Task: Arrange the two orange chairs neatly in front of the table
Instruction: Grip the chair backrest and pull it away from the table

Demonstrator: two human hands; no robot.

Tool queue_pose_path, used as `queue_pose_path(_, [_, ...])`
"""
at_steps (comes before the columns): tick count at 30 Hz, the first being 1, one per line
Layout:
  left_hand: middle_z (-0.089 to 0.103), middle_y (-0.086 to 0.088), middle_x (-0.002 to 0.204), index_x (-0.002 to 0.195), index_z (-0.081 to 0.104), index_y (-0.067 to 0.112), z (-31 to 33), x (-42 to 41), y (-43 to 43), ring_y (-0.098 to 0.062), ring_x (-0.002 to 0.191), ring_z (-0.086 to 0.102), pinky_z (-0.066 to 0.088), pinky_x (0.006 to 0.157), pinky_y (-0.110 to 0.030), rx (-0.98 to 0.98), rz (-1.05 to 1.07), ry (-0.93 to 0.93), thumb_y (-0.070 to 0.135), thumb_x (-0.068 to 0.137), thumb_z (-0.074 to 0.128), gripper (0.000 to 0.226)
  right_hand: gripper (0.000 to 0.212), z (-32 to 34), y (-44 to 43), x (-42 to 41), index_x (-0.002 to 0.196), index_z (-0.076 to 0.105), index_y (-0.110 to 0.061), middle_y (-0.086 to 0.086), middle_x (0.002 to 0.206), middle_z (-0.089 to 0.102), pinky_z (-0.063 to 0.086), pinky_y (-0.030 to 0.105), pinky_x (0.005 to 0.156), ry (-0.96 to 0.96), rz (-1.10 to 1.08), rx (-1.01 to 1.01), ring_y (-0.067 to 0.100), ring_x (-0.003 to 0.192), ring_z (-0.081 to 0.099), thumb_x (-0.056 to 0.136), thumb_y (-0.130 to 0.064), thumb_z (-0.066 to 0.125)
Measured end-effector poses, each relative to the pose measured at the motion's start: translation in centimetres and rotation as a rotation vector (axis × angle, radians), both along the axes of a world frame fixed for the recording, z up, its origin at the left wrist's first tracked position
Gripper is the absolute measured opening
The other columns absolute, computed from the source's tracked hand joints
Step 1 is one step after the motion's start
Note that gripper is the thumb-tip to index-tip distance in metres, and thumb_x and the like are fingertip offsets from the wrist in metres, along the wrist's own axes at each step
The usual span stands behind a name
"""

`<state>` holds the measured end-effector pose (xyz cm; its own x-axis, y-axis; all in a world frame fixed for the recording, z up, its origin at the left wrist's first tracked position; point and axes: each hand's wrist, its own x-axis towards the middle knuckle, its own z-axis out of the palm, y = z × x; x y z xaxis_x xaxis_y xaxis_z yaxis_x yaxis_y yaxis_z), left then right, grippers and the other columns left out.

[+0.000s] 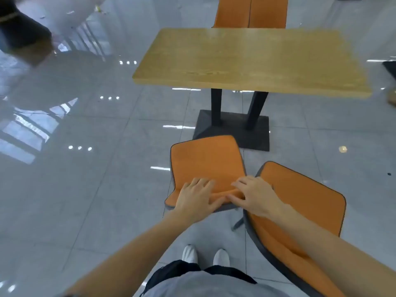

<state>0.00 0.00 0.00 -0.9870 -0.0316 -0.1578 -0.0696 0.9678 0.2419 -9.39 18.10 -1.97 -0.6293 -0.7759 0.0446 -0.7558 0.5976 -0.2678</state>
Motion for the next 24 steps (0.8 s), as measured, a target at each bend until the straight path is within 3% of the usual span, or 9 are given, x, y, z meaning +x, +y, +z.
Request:
queue_pose_path(4, [0.059, -0.002, 0.129, 0.128, 0.051, 0.018, -1.9, 1.3, -0.4, -0.023, 0.118, 0.052, 0.046, 0.089, -0.039, -0.025, -0.012, 0.042, 0.065, 0.084, 0.049, 0.064, 0.067, -1.4, 1.0, -0.1, 0.106, 0.068, -0.016, 0.003, 0.102, 0.070, 0.049, 0.037, 0.080, -0.027, 0.071, -0.003, 0.023, 0.094, 0.063, 0.084, -0.068, 0.033])
queue_pose_path(8, [0.072, -0.001, 0.096, 0.101, 0.065, 0.017, -3.9, 1.8, -0.6, -0.023, 0.087, 0.067, 0.053, 0.068, -0.035, -0.064, -0.056, 0.106, 0.057, 0.072, 0.067, 0.049, 0.068, -2.5, 1.3, -0.3, 0.108, 0.068, -0.016, 0.001, 0.100, 0.072, 0.054, 0.036, 0.078, 0.093, 0.151, 0.008, 0.020, 0.091, 0.066, 0.078, -0.070, 0.039])
queue_pose_path(11, [0.073, 0.004, 0.078, 0.086, 0.068, 0.020, -4.3, 1.4, -0.7, -0.018, 0.069, 0.069, 0.050, 0.054, -0.027, -0.120, -0.044, 0.100, 0.048, 0.062, 0.081, 0.039, 0.061, -3.4, 1.3, -0.7, 0.104, 0.069, -0.014, 0.001, 0.094, 0.073, 0.057, 0.033, 0.069, 0.146, 0.166, 0.027, 0.020, 0.082, 0.069, 0.072, -0.065, 0.058])
queue_pose_path(14, [0.069, 0.008, 0.065, 0.076, 0.067, 0.021, -4.4, 1.1, -0.7, -0.013, 0.056, 0.063, 0.038, 0.042, -0.020, -0.154, -0.061, 0.128, 0.038, 0.049, 0.089, 0.039, 0.042, -4.1, 0.9, -0.9, 0.082, 0.071, -0.012, 0.001, 0.073, 0.073, 0.054, 0.025, 0.051, 0.211, 0.120, -0.060, 0.019, 0.062, 0.068, 0.057, -0.044, 0.083])
queue_pose_path(17, [0.066, 0.009, 0.062, 0.067, 0.063, 0.020, -4.6, 1.1, -0.8, -0.012, 0.051, 0.060, 0.025, 0.042, -0.018, -0.153, -0.060, 0.172, 0.024, 0.046, 0.088, 0.033, 0.024, -4.7, 0.7, -0.8, 0.067, 0.065, -0.014, -0.002, 0.057, 0.066, 0.043, 0.022, 0.045, 0.321, 0.097, -0.140, 0.016, 0.051, 0.062, 0.059, -0.033, 0.077])
queue_pose_path(20, [0.064, 0.009, 0.059, 0.065, 0.062, 0.019, -4.7, 0.6, -1.3, -0.012, 0.049, 0.058, 0.022, 0.044, -0.019, -0.165, -0.032, 0.210, 0.014, 0.046, 0.084, 0.029, 0.029, -5.4, 0.3, -1.3, 0.063, 0.063, -0.014, -0.002, 0.054, 0.062, 0.041, 0.023, 0.045, 0.370, 0.080, -0.169, 0.016, 0.049, 0.059, 0.056, -0.035, 0.083])
queue_pose_path(24, [0.063, 0.008, 0.055, 0.064, 0.063, 0.020, -4.5, -1.1, -2.6, -0.012, 0.046, 0.056, 0.023, 0.043, -0.020, -0.180, 0.005, 0.223, 0.012, 0.047, 0.083, 0.028, 0.031, -6.0, -1.2, -3.0, 0.060, 0.058, -0.015, -0.001, 0.050, 0.058, 0.042, 0.027, 0.042, 0.406, 0.069, -0.188, 0.018, 0.045, 0.054, 0.073, -0.041, 0.068])
